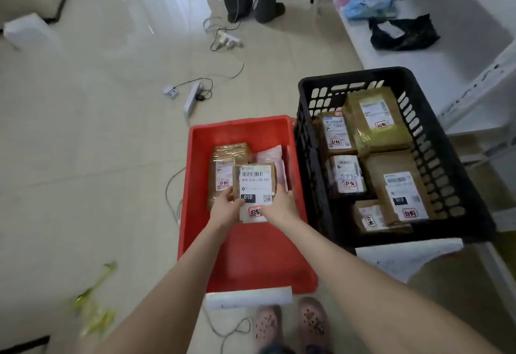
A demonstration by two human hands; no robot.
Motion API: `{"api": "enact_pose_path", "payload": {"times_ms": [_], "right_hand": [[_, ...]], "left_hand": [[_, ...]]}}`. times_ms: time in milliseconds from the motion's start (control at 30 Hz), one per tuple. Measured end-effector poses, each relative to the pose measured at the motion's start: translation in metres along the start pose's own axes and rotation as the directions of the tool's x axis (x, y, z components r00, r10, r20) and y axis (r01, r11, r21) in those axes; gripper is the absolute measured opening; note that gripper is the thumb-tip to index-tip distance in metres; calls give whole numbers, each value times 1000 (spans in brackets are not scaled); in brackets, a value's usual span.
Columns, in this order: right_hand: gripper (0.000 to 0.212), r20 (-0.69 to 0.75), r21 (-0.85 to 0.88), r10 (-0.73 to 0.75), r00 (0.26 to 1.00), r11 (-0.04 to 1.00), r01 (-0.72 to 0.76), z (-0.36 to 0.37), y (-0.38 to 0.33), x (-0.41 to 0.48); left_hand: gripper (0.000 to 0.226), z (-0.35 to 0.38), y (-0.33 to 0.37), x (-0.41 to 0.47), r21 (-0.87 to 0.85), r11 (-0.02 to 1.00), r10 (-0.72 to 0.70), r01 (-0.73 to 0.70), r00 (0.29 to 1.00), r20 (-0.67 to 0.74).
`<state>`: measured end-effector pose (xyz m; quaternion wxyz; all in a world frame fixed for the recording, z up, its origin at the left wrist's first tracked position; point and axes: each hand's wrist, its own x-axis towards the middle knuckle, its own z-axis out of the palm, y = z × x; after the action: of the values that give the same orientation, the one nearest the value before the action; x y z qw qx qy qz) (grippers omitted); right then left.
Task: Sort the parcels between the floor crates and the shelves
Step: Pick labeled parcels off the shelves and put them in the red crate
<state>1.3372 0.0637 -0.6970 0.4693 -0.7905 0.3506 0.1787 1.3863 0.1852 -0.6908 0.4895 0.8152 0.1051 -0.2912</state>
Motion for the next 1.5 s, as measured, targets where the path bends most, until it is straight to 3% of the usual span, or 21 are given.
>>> {"api": "enact_pose_path", "payload": {"times_ms": [233, 400, 533, 667, 800, 867, 900, 967, 1067, 1167, 1333, 1500], "right_hand": [[85, -128, -26, 69, 989, 997, -73, 27, -1, 117], [74, -214, -38, 97, 972, 993, -108, 49, 2, 185], [71, -174, -71, 50, 983, 996, -63, 64, 11, 226], [72, -57, -156, 60, 997, 985, -68, 72, 25, 242], [72, -53, -143, 90, 995, 985, -97, 73, 27, 225], [73, -72, -126, 99, 992, 986, -107, 68, 22, 209], [76, -77, -134, 104, 992, 984, -114, 64, 19, 199], [79, -93, -159, 97, 991, 981, -111, 53, 12, 179], [79, -119, -235, 42, 992, 970, -69, 30, -3, 148], [80, -141, -276, -20, 990, 961, -20, 1, -18, 117], [72, -283, -349, -89, 955, 937, -16, -61, -29, 61], [70, -445, -319, -51, 894, 942, -105, -130, -1, -16]], "left_hand": [[38, 30, -6, 125, -97, 995, -2, 15, 992, 129], [50, 48, -11, 200, -94, 994, -28, 47, 981, 193], [61, 55, -17, 242, -58, 995, -57, 76, 961, 272], [49, 59, -27, 251, -66, 990, -92, 124, 926, 367], [57, 50, -28, 235, -29, 990, -122, 138, 939, 321], [58, 41, -22, 223, 80, 995, -73, 51, 952, 296], [62, 36, -18, 217, 232, 972, -38, -32, 956, 290], [72, 27, -9, 204, 557, 804, 25, -210, 947, 320], [74, 19, 10, 181, 758, 491, 117, -429, 895, 431], [81, 22, 41, 159, 800, 285, 182, -529, 849, 496], [82, 42, 108, 109, 720, 171, 321, -672, 729, 605], [80, 94, 157, 29, 626, -46, 386, -778, 565, 730]]}}
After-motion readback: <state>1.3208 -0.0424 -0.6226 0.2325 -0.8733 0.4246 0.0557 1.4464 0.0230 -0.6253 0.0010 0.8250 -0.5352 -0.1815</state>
